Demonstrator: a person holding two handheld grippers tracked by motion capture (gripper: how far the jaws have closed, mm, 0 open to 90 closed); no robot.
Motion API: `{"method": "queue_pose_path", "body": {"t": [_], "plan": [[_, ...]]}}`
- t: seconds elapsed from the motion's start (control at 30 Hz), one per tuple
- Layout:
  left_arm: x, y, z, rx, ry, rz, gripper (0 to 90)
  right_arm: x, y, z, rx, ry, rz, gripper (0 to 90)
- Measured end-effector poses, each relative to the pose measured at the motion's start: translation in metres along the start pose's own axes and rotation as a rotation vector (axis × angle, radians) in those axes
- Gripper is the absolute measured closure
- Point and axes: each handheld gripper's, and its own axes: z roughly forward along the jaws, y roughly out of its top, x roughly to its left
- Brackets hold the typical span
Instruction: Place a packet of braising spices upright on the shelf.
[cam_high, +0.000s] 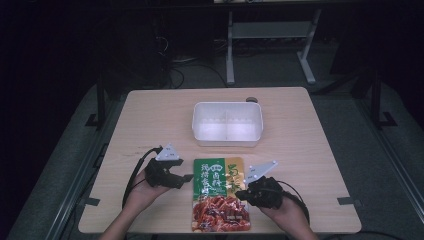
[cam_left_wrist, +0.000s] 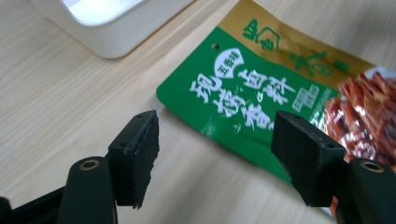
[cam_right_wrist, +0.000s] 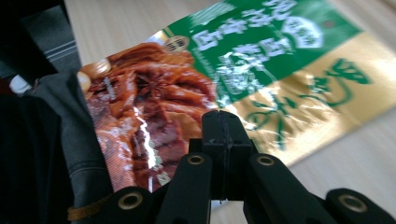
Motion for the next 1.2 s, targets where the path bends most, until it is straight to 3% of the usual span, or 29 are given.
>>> {"method": "queue_pose_path", "body": {"t": [0.17, 0.23, 0.4, 0.53, 0.83, 1.07, 1.2], "plan": [[0.009, 0.001, 0.023, 0.028, -0.006, -0.058, 32.0, 0.006, -0.003, 0.014, 0.041, 0.032, -0.016, 89.5], [0.010, 0.003, 0.030, 0.057, 0.001, -0.051, 32.0, 0.007, -0.005, 0.019, 0.057, 0.049, -0.021, 89.5], [0.019, 0.014, 0.041, 0.051, -0.023, -0.102, 31.9, 0.009, -0.006, 0.024, 0.085, 0.038, -0.042, 88.8], [0.024, 0.021, 0.053, 0.081, -0.006, -0.115, 31.7, 0.009, -0.010, 0.028, 0.109, 0.038, -0.050, 88.8], [0.033, 0.018, 0.068, 0.133, -0.041, -0.149, 32.5, 0.013, -0.015, 0.031, 0.128, 0.027, -0.065, 89.0], [0.034, 0.019, 0.070, 0.129, -0.112, -0.148, 47.4, 0.010, -0.017, 0.032, 0.124, 0.038, -0.046, 89.6], [0.034, 0.019, 0.070, 0.127, -0.118, -0.147, 52.1, 0.010, -0.017, 0.032, 0.124, 0.040, -0.043, 89.6]]}}
